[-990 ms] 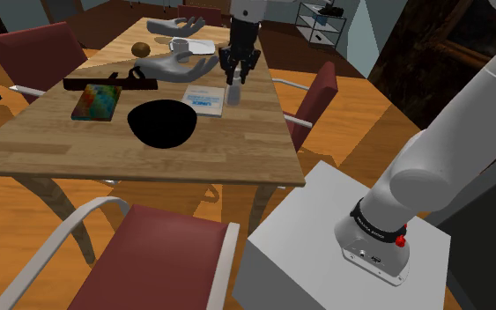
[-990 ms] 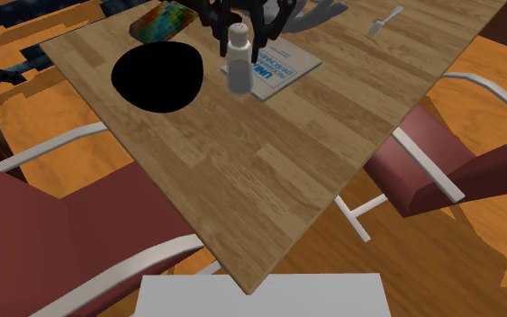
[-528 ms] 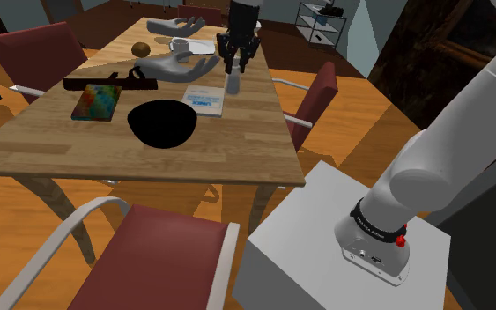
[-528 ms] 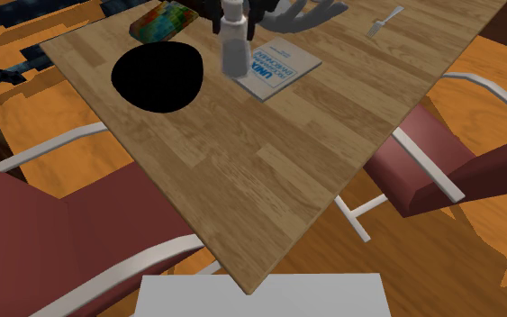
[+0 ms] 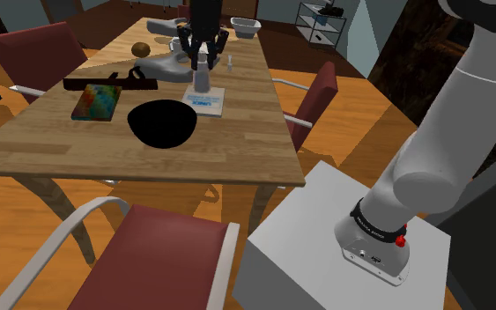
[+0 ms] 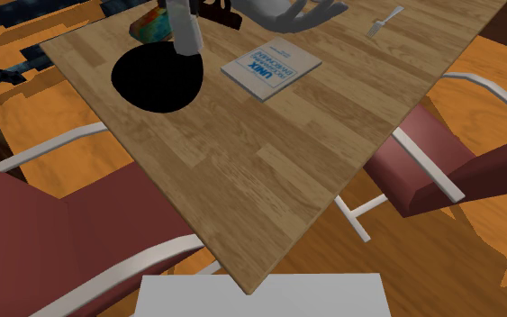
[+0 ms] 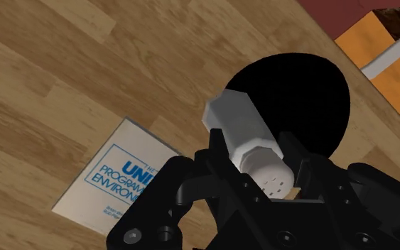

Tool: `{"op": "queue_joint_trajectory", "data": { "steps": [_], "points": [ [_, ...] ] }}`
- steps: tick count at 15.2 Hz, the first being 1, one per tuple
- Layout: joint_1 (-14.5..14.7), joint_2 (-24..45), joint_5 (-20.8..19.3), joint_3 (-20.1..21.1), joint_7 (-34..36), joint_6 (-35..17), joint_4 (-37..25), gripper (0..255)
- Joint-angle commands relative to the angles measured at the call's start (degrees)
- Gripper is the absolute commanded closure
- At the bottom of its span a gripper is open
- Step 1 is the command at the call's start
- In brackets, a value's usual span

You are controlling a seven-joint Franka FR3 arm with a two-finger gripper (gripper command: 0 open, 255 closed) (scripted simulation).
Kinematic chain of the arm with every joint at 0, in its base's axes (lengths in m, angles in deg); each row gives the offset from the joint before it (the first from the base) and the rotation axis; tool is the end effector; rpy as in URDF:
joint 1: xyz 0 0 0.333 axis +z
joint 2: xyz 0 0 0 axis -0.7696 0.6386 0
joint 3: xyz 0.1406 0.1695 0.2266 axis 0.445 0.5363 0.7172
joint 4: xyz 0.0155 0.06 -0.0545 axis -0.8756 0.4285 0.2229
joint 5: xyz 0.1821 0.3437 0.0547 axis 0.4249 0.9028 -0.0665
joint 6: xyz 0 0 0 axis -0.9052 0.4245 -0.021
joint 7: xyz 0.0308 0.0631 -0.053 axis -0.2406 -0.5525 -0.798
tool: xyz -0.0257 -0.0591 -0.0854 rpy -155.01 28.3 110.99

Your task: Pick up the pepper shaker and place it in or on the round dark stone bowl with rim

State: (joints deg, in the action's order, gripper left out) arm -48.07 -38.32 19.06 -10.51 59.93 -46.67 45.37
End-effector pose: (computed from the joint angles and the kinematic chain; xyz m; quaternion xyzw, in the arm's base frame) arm 0.5862 0.1114 0.5317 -0.9945 0.0921 0.0045 0.0498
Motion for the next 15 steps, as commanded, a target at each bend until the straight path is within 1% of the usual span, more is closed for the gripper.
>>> {"op": "queue_joint_trajectory", "data": {
  "steps": [1,5,8,15],
  "points": [
    [1.29,3.74,-0.74,0.92,2.46,1.42,-5.33,255],
    [4.28,11.41,-2.50,2.34,7.01,4.73,-16.57,255],
    [6.96,18.21,-4.04,3.01,10.11,8.29,-27.09,255],
    [6.66,17.29,-3.81,2.92,9.66,2.42,-20.28,255]
  ]
}}
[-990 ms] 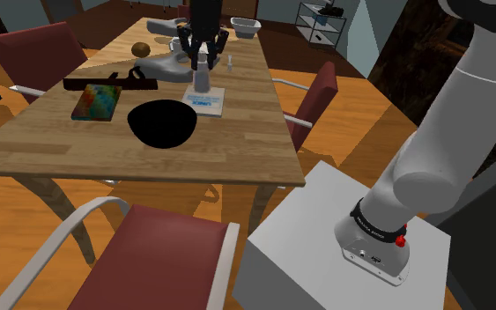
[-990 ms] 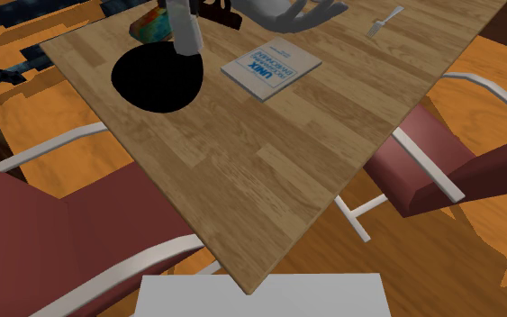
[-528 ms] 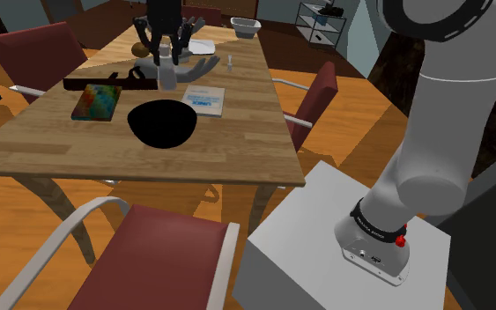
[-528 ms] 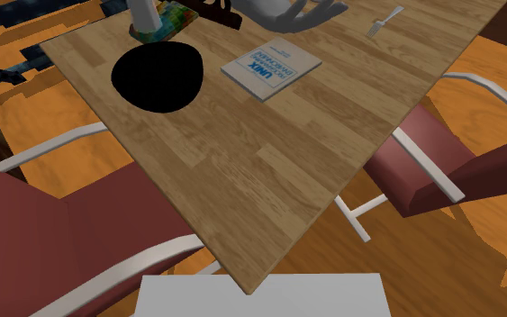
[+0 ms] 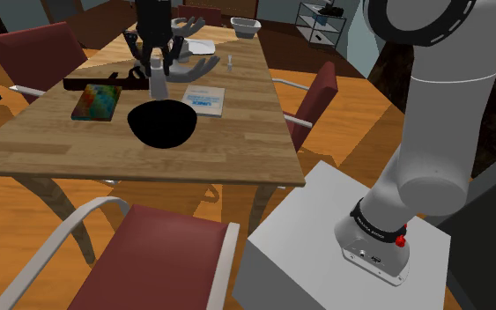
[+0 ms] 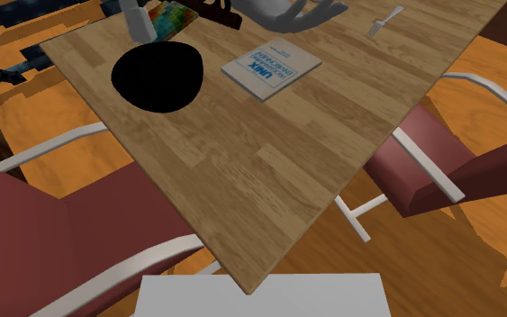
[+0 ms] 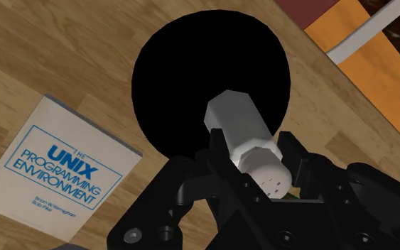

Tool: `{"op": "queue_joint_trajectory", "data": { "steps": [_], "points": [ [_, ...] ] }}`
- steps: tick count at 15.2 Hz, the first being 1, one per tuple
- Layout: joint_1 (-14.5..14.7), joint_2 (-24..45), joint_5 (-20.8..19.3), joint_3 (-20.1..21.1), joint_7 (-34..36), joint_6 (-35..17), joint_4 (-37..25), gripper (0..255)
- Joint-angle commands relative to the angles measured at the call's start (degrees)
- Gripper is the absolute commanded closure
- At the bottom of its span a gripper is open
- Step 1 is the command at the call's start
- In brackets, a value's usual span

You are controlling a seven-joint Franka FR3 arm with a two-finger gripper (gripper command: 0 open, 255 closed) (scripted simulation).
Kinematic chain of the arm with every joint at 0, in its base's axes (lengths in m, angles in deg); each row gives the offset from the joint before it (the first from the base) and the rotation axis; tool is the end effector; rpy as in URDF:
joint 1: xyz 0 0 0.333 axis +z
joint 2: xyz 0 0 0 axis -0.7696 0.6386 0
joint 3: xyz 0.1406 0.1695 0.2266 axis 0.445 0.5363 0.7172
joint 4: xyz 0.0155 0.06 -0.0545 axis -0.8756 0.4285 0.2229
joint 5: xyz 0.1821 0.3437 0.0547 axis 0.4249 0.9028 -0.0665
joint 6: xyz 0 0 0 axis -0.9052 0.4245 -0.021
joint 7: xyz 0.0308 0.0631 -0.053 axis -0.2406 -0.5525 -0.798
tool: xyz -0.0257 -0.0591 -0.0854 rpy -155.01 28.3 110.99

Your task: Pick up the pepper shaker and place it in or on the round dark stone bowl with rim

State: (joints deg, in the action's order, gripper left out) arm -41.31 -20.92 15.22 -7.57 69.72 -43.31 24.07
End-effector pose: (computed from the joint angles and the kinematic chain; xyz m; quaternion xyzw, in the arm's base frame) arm 0.6481 0.2130 0.5144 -0.9944 0.0926 0.0049 0.0499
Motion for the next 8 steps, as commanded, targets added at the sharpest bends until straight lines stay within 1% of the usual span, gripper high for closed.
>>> {"op": "queue_joint_trajectory", "data": {
  "steps": [1,8],
  "points": [
    [-0.13,-0.16,0.05,-0.04,-0.19,-1.74,1.87,255],
    [-0.28,-0.07,0.10,-0.10,-0.53,-7.08,7.15,255]
  ]
}}
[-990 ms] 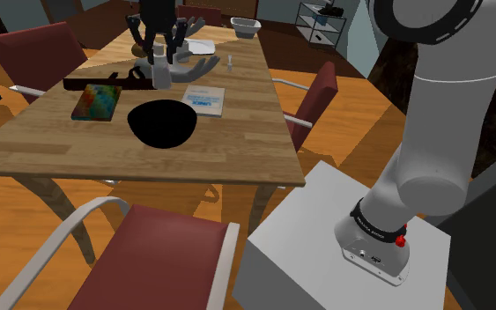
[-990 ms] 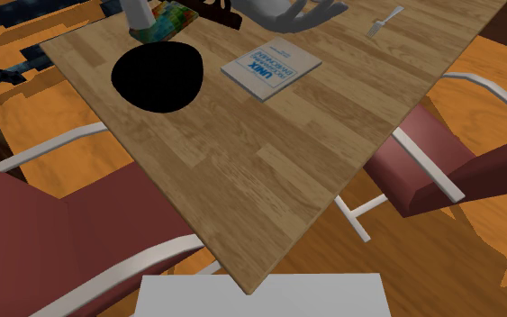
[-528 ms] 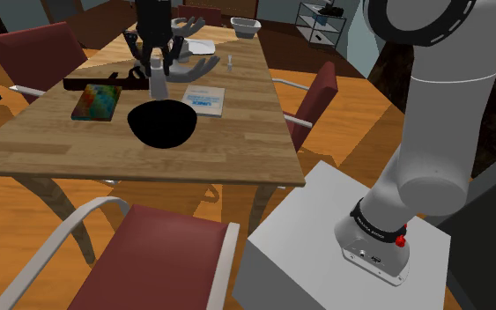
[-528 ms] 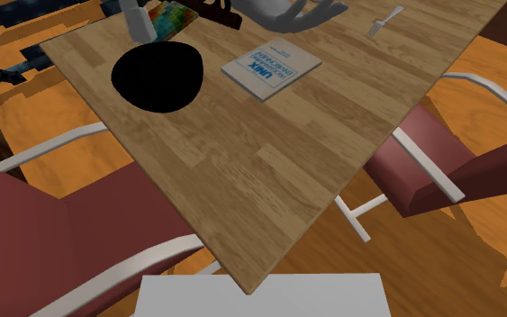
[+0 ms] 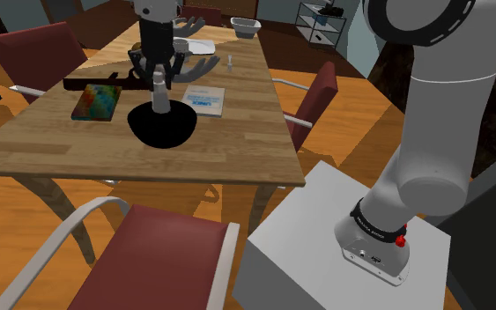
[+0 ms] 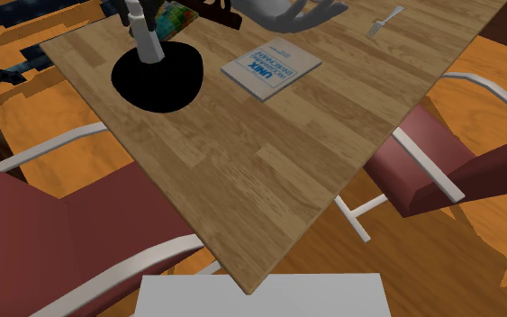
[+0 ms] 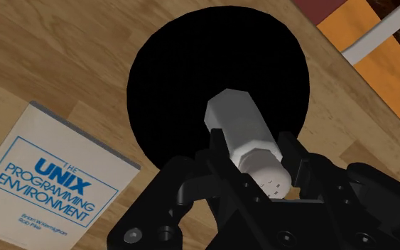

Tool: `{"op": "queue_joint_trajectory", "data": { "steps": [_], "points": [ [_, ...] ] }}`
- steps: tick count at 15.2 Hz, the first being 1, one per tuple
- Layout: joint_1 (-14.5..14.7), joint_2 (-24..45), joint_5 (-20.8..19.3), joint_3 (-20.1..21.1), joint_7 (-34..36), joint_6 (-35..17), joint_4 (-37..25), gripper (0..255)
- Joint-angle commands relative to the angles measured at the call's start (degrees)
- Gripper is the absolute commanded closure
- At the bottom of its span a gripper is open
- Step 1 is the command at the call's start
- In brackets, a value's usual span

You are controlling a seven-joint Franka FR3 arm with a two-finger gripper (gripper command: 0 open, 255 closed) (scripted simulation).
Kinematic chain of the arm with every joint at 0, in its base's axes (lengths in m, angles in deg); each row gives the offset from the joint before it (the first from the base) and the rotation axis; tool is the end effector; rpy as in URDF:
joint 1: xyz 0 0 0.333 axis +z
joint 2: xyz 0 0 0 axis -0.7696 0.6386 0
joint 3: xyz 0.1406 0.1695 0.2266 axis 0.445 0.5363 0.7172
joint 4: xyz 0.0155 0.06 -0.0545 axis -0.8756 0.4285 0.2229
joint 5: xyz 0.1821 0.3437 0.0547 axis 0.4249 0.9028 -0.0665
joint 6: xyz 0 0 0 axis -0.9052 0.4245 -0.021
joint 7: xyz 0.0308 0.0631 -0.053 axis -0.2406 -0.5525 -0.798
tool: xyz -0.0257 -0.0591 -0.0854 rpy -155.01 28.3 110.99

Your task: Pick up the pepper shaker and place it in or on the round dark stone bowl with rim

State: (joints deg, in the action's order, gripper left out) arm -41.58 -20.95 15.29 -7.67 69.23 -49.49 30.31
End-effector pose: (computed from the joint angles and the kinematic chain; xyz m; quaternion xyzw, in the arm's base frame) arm 0.6488 0.2121 0.4719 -0.9944 0.0926 0.0048 0.0498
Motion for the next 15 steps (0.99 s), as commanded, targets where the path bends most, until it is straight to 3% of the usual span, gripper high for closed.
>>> {"op": "queue_joint_trajectory", "data": {
  "steps": [1,11,12,15],
  "points": [
    [-0.03,0.03,0.02,-0.01,-0.08,-1.64,1.57,255],
    [-0.05,0.20,0.01,-0.03,-0.16,-3.04,2.80,255],
    [-0.05,0.20,0.01,-0.03,-0.16,-3.04,2.81,0],
    [-0.05,0.20,0.01,-0.03,-0.16,-3.04,2.81,0]
  ]
}}
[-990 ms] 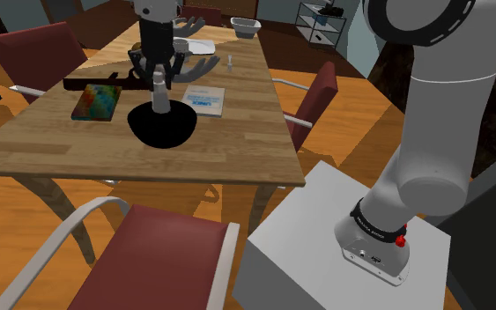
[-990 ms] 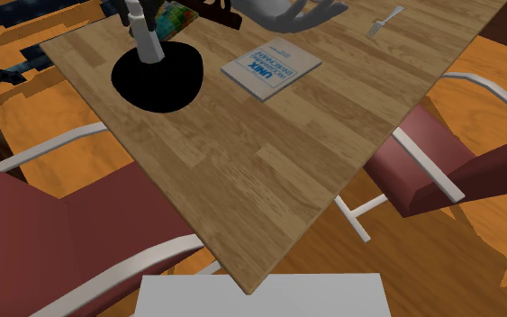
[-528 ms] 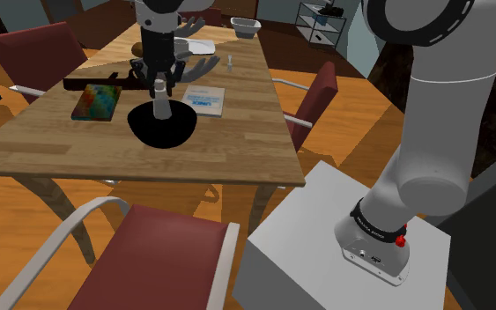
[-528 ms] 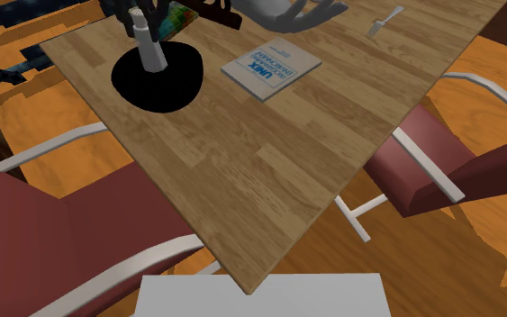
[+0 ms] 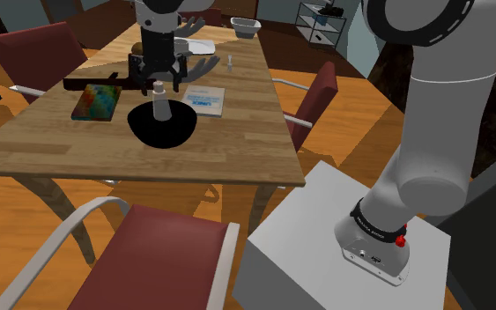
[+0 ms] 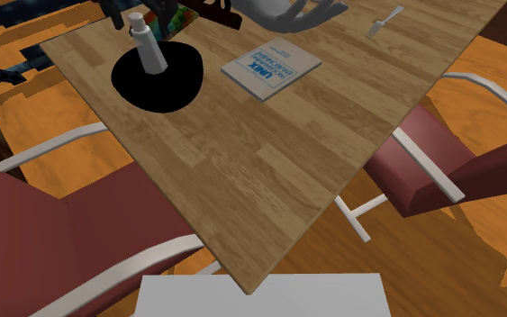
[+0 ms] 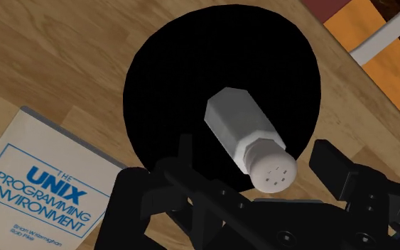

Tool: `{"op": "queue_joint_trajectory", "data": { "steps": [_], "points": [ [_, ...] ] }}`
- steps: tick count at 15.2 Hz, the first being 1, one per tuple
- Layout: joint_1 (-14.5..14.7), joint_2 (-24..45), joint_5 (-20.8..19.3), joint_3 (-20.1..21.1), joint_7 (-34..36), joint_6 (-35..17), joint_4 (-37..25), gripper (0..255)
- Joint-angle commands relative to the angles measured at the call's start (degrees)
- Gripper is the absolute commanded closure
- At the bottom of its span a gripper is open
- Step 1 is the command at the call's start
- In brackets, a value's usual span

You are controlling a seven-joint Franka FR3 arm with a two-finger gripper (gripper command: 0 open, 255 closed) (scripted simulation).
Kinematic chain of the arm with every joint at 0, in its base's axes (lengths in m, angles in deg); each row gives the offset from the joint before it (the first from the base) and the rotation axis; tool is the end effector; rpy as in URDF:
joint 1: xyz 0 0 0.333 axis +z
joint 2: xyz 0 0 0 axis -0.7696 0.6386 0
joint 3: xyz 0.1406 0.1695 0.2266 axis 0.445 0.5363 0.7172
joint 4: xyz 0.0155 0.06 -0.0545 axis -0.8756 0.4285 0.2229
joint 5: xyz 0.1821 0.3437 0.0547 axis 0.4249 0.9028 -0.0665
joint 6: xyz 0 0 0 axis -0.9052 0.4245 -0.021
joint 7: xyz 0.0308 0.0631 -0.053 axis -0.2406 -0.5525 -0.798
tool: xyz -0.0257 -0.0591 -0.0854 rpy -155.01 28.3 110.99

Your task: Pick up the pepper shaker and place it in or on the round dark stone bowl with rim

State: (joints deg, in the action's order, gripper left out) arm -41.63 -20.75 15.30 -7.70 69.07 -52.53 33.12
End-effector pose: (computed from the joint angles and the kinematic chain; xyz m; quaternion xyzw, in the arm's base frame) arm 0.6483 0.2123 0.4507 -0.9944 0.0926 0.0046 0.0500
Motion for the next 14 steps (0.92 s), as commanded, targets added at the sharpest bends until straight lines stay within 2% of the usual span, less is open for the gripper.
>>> {"op": "queue_joint_trajectory", "data": {
  "steps": [1,2,6,14],
  "points": [
    [0.00,0.00,0.00,0.00,0.00,0.00,0.00,0],
    [0.00,0.00,0.00,0.00,0.00,0.00,0.00,0],
    [-0.19,-0.69,0.09,-0.01,-0.03,6.95,-6.26,0],
    [-0.19,-0.69,0.09,-0.01,-0.03,6.95,-6.26,0]
  ]
}}
